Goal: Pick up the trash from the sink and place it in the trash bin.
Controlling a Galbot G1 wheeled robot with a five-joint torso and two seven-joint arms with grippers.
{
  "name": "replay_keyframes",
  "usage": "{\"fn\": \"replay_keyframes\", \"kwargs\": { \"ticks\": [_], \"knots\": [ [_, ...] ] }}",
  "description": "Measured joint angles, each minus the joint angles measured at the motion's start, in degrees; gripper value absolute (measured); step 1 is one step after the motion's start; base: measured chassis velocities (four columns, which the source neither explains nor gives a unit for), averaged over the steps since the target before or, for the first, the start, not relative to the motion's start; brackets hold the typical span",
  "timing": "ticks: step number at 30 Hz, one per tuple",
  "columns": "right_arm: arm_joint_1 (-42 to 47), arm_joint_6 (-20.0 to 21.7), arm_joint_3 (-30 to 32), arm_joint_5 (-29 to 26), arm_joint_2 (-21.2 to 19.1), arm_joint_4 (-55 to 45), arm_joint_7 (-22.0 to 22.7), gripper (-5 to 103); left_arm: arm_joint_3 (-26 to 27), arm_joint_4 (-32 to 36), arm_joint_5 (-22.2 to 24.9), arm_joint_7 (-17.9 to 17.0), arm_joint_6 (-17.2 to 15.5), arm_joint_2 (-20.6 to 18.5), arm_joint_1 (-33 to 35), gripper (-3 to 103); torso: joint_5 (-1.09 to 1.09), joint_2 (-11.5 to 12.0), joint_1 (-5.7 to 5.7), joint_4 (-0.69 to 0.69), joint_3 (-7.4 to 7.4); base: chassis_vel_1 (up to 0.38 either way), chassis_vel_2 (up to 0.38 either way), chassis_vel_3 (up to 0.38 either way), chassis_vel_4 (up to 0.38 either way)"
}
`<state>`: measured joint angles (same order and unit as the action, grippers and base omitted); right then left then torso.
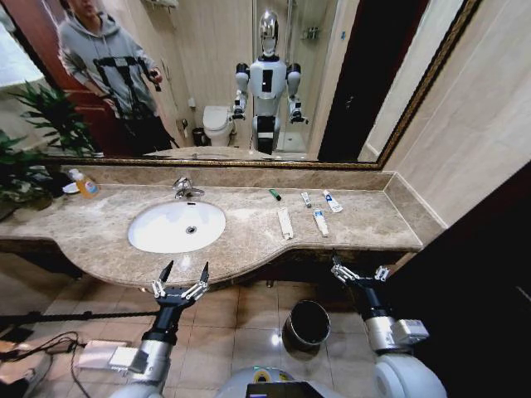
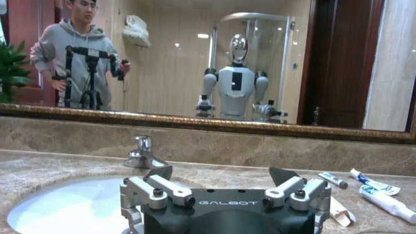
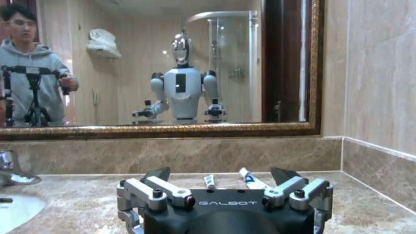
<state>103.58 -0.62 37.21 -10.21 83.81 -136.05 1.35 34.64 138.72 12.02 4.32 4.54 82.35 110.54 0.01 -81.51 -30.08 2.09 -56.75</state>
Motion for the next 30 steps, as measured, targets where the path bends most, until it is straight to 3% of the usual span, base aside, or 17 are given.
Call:
{"fn": "replay_keyframes", "kwargs": {
  "ticks": [2,5,14,17,20,23,30],
  "knots": [
    [-0.24,0.99,-0.13,-0.12,-1.81,0.66,-0.42,100,0.00,0.00,0.00,0.00,0.00,0.00,0.00,100,-0.02,0.00,0.00,0.00,0.00,0.000,0.000,0.000,0.000],
    [-1.15,4.91,-0.67,-0.68,-9.14,3.20,-2.11,100,0.00,0.00,0.00,0.00,0.00,0.00,0.00,100,0.01,0.00,0.00,0.03,0.00,0.000,0.000,0.000,0.000],
    [-1.43,5.64,-0.71,-1.26,-10.55,3.57,-2.41,100,0.00,0.00,0.00,0.00,0.00,0.00,0.00,100,0.00,0.00,0.00,0.01,0.00,0.000,0.000,0.000,0.000],
    [-3.11,6.21,1.70,-7.73,-13.22,2.25,-2.06,100,0.00,0.00,0.00,0.00,0.00,0.00,0.00,100,-0.02,0.00,0.01,0.02,0.00,0.000,0.000,0.000,0.000],
    [-3.99,6.28,3.46,-9.43,-13.09,1.38,-0.47,100,0.00,0.00,0.00,0.00,0.00,0.00,0.00,100,-0.03,0.00,0.00,0.03,0.00,0.000,0.000,0.000,0.000],
    [-3.84,6.16,3.85,-9.22,-9.89,0.95,0.22,100,0.00,0.00,0.00,0.00,0.00,0.00,0.00,100,0.01,0.00,0.00,0.01,0.00,0.000,0.000,0.000,0.000],
    [-2.44,3.13,3.64,-5.33,-6.63,0.96,3.26,100,0.00,0.00,0.00,0.00,0.00,0.00,0.00,100,0.00,0.00,0.00,0.01,0.00,0.000,0.000,0.000,0.000]
  ]
}}
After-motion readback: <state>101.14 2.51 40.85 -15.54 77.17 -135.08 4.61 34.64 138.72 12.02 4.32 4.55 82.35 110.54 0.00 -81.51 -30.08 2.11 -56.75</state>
